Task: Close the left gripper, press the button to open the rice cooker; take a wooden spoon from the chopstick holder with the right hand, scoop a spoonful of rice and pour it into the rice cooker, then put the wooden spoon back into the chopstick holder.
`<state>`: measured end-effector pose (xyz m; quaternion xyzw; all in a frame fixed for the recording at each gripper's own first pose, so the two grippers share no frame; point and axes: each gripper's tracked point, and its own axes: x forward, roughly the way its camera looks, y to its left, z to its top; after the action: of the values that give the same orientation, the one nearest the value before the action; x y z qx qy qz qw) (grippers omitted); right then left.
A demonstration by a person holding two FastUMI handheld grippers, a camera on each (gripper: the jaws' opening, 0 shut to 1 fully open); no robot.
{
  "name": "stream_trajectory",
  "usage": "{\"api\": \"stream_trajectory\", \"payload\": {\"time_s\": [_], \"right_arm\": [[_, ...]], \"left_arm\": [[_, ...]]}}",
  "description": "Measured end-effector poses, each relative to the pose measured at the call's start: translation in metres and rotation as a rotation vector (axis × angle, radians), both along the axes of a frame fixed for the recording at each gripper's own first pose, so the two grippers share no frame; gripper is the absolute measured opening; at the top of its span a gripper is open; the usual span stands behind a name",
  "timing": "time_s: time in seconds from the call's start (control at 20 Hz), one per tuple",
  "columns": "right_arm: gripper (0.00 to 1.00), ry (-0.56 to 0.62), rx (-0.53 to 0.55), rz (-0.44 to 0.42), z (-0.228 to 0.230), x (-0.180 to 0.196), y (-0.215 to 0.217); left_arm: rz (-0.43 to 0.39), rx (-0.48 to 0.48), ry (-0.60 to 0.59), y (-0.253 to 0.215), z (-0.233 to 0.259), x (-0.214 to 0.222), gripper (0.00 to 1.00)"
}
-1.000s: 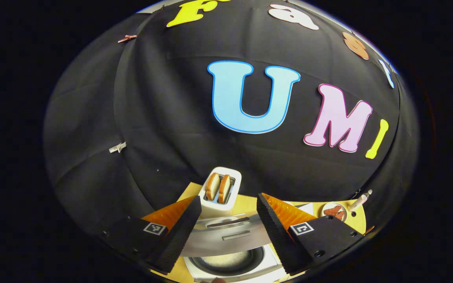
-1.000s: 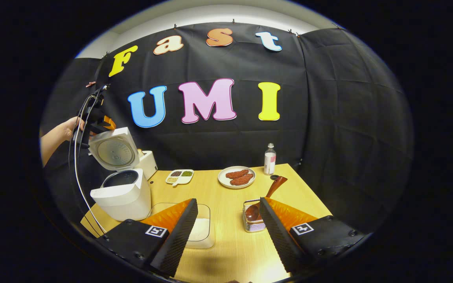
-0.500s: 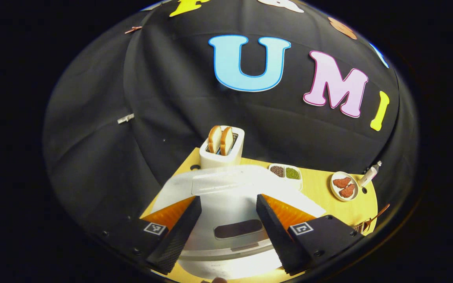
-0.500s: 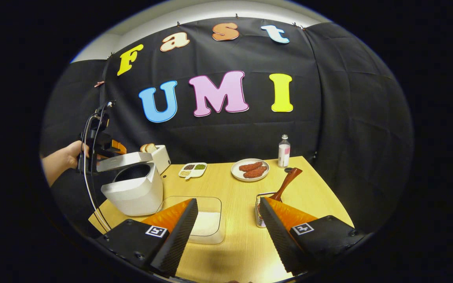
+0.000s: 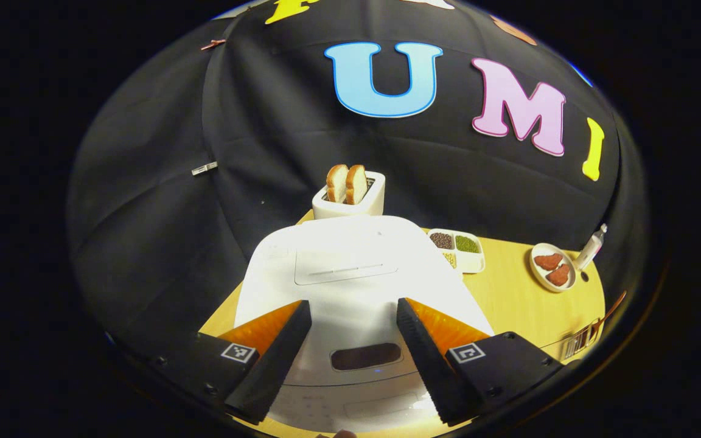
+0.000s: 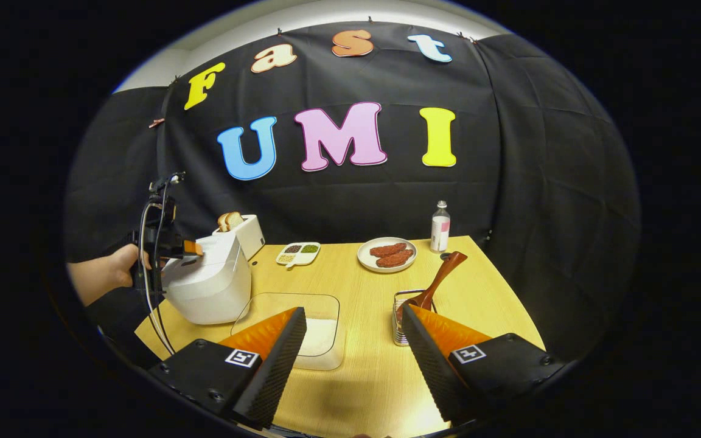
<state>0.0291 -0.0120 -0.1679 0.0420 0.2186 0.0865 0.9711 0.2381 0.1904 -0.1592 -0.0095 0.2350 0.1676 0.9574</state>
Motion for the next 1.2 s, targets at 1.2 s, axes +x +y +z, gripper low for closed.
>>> {"api": "stream_trajectory", "payload": {"time_s": [1.2], "right_arm": [[0.99, -0.194, -0.011, -0.017, 0.070, 0.066, -0.009]], "left_arm": [[-0.166, 0.091, -0.347, -0.104, 0.129, -0.135, 0.96]]}}
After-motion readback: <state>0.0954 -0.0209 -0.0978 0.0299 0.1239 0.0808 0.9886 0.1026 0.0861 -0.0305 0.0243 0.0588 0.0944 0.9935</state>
